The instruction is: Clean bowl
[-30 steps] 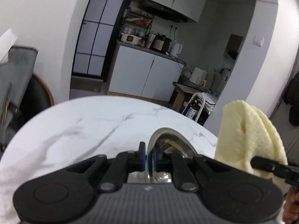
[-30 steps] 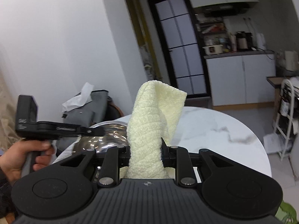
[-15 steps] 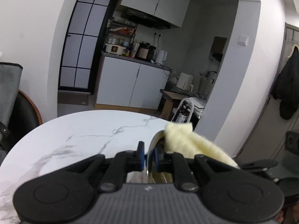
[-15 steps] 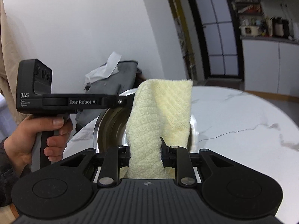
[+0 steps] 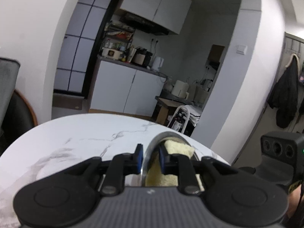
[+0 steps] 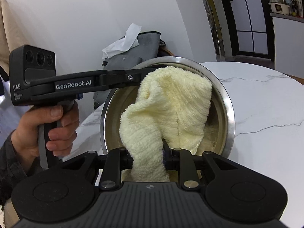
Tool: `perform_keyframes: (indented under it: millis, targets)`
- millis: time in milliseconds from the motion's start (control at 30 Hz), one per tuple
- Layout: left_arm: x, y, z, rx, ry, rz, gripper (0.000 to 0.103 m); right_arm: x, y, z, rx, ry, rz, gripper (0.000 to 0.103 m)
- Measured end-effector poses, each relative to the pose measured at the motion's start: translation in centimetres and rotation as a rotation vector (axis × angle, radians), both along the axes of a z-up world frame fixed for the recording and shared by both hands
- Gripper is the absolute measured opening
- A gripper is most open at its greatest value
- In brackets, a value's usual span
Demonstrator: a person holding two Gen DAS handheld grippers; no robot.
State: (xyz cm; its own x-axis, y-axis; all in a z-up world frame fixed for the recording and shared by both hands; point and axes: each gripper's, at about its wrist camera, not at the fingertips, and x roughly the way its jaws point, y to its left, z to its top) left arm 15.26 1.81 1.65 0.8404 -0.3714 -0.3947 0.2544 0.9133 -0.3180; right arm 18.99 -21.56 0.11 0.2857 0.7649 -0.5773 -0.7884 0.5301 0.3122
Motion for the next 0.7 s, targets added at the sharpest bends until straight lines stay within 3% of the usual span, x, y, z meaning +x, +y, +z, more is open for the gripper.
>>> perform_keyframes:
  millis: [100,133,200,267,367,467,500,700]
  targets:
    - [-0.6,-0.2,-0.3,0.04,0.027,0.005,0.051,-0.5,0.4,-0.1,-0.036,-0.041,-0.014,0.024]
    - [-0.8,0.0,-0.5,0.037,0.041,0.007,0.061,-0.7,0.5,-0.1,-0.046,-0.054,-0.02,0.024]
    - [-1.3,0.2,-0.8,0.029,0.07,0.012,0.067,-1.0,0.5,0.0,-0.07,-0.082,-0.034,0.024]
    - [-1.7,0.5,-1.4,0.02,0.107,0.008,0.067,-1.0,0.2,-0.1,-0.074,-0.09,-0.052,0.024]
    - [-2.0,0.2,-2.0,0.029,0.145,-0.014,0.061,-0.9,0.0,-0.2,-0.079,-0.101,-0.075,0.024]
    - [-1.8,-0.4,-2.5,0.018,0.187,-0.066,0.039,-1.1,0.1,-0.3,-0.096,-0.128,-0.097,0.024]
    - [-1.7,-0.7,-2.6,0.03,0.192,-0.068,0.027,-1.1,0.2,-0.3,-0.1,-0.133,-0.101,0.024]
    - [-1.5,-2.3,-2.7,0.117,0.179,-0.045,0.015,-1.2,0.1,0.2,-0.084,-0.115,-0.128,0.025]
